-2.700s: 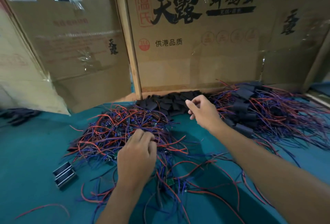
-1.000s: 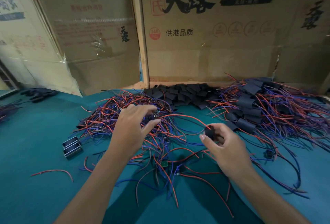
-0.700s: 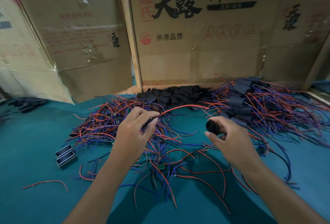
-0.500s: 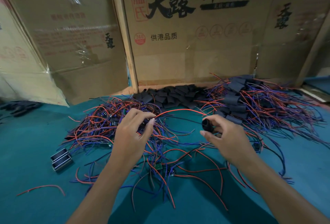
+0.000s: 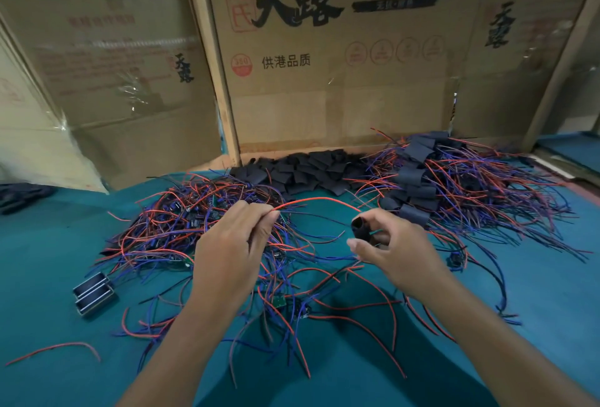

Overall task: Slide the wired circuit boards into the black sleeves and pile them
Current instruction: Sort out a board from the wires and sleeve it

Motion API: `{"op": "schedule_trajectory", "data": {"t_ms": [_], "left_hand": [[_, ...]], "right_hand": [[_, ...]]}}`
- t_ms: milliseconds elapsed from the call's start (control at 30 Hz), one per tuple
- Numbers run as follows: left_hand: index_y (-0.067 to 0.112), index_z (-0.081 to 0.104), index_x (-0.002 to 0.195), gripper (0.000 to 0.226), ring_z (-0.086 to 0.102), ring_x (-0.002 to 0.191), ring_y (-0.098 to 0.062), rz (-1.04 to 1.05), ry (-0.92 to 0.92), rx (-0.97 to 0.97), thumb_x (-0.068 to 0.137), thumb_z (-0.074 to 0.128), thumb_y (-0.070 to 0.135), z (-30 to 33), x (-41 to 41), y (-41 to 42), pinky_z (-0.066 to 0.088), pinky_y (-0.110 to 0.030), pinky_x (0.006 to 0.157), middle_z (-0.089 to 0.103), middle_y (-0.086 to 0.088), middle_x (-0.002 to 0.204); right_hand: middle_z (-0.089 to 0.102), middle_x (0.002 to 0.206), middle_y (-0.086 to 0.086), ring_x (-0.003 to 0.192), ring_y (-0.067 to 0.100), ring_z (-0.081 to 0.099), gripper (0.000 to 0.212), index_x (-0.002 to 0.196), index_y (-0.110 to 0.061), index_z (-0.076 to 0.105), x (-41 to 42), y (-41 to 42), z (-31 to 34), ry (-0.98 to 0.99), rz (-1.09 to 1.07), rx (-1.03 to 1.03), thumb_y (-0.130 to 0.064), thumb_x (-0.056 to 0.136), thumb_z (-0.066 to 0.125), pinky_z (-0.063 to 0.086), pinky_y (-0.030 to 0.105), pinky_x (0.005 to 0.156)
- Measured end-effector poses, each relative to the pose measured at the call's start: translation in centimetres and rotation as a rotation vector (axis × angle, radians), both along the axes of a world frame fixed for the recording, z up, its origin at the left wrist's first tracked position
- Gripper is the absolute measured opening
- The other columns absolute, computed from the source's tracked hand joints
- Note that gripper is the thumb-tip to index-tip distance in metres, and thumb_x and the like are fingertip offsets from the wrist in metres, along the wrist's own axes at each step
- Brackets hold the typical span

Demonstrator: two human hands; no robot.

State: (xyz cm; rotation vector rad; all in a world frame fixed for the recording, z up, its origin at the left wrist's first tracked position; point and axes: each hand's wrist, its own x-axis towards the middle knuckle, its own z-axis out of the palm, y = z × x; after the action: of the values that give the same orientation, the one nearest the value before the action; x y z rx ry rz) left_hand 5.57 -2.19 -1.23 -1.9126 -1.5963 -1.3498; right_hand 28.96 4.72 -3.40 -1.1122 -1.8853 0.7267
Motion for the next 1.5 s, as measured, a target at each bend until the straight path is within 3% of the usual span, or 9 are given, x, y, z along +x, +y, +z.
{"op": "schedule_trajectory", "data": {"t_ms": [100,267,500,633,800,967,1233,1500], "left_hand": [[0.015,0.068,0.088,0.025,0.047,0.067,-0.008,0.023,-0.048,-0.018,0.099,0.053,0.032,0.0,0.2,-0.2,0.04,-0.028,0.059,0.056,0.01,0.077],[0.018,0.064,0.082,0.022,0.049,0.067,-0.001,0.002,-0.131,-0.009,0.098,0.054,0.029,0.1,0.7,-0.3,0.032,-0.015,0.061,0.052,0.013,0.071],[0.024,0.064,0.083,0.021,0.05,0.067,-0.007,-0.027,-0.119,-0.067,0.098,0.052,0.034,-0.4,0.7,-0.1,0.037,-0.027,0.059,0.056,0.011,0.074],[0.028,0.062,0.084,0.023,0.049,0.067,-0.005,-0.029,-0.075,-0.123,0.098,0.048,0.04,-0.9,0.5,0.0,0.033,-0.023,0.06,0.054,0.011,0.074],[0.024,0.062,0.082,0.02,0.048,0.065,-0.005,-0.046,-0.194,-0.086,0.097,0.052,0.033,-1.0,0.5,0.2,0.032,-0.017,0.059,0.054,0.012,0.071],[0.023,0.062,0.084,0.018,0.05,0.068,0.0,-0.019,-0.174,-0.067,0.098,0.053,0.03,-1.0,0.7,0.2,0.033,-0.015,0.061,0.055,0.014,0.072],[0.022,0.067,0.087,0.026,0.052,0.069,-0.011,-0.015,-0.112,-0.107,0.097,0.048,0.038,-1.0,0.8,-0.1,0.039,-0.027,0.061,0.059,0.009,0.075],[0.025,0.067,0.087,0.018,0.054,0.07,-0.011,0.015,-0.07,-0.137,0.096,0.054,0.032,-1.3,1.7,-0.2,0.042,-0.03,0.063,0.06,0.009,0.077]], "right_hand": [[0.068,0.08,-0.01,0.074,0.01,0.068,0.018,0.091,-0.025,0.063,0.0,-0.1,-0.4,-0.036,-0.019,0.045,-0.021,0.081,0.078,0.055,0.038,0.076],[0.07,0.079,-0.009,0.073,0.009,0.069,0.02,0.087,-0.026,0.06,-0.9,-0.5,-1.2,0.034,-0.017,0.025,-0.022,0.079,0.078,0.056,0.037,0.075],[0.07,0.079,-0.011,0.073,0.01,0.069,0.018,0.087,-0.025,0.061,-1.1,-0.5,-1.0,0.152,-0.059,0.055,-0.022,0.081,0.078,0.056,0.037,0.074],[0.069,0.079,-0.013,0.073,0.007,0.067,0.019,0.088,-0.024,0.061,-1.1,-0.5,-0.8,0.13,-0.06,0.116,-0.021,0.081,0.078,0.054,0.026,0.069],[0.068,0.076,-0.014,0.072,0.002,0.066,0.02,0.088,-0.027,0.06,-0.9,-0.2,-1.2,0.022,-0.099,0.14,-0.027,0.08,0.078,0.049,0.017,0.066],[0.069,0.076,-0.012,0.071,0.004,0.066,0.02,0.087,-0.027,0.058,-1.1,-0.3,-1.4,0.004,-0.126,0.141,-0.03,0.079,0.076,0.048,0.02,0.066],[0.069,0.076,-0.011,0.072,0.007,0.067,0.017,0.086,-0.023,0.06,-1.2,-0.8,-0.8,0.077,-0.143,0.158,-0.022,0.081,0.077,0.055,0.031,0.068],[0.068,0.078,-0.013,0.075,0.005,0.068,0.019,0.091,-0.022,0.06,-0.8,-1.0,-0.6,0.089,-0.183,0.221,-0.018,0.082,0.076,0.052,0.023,0.064]]}}
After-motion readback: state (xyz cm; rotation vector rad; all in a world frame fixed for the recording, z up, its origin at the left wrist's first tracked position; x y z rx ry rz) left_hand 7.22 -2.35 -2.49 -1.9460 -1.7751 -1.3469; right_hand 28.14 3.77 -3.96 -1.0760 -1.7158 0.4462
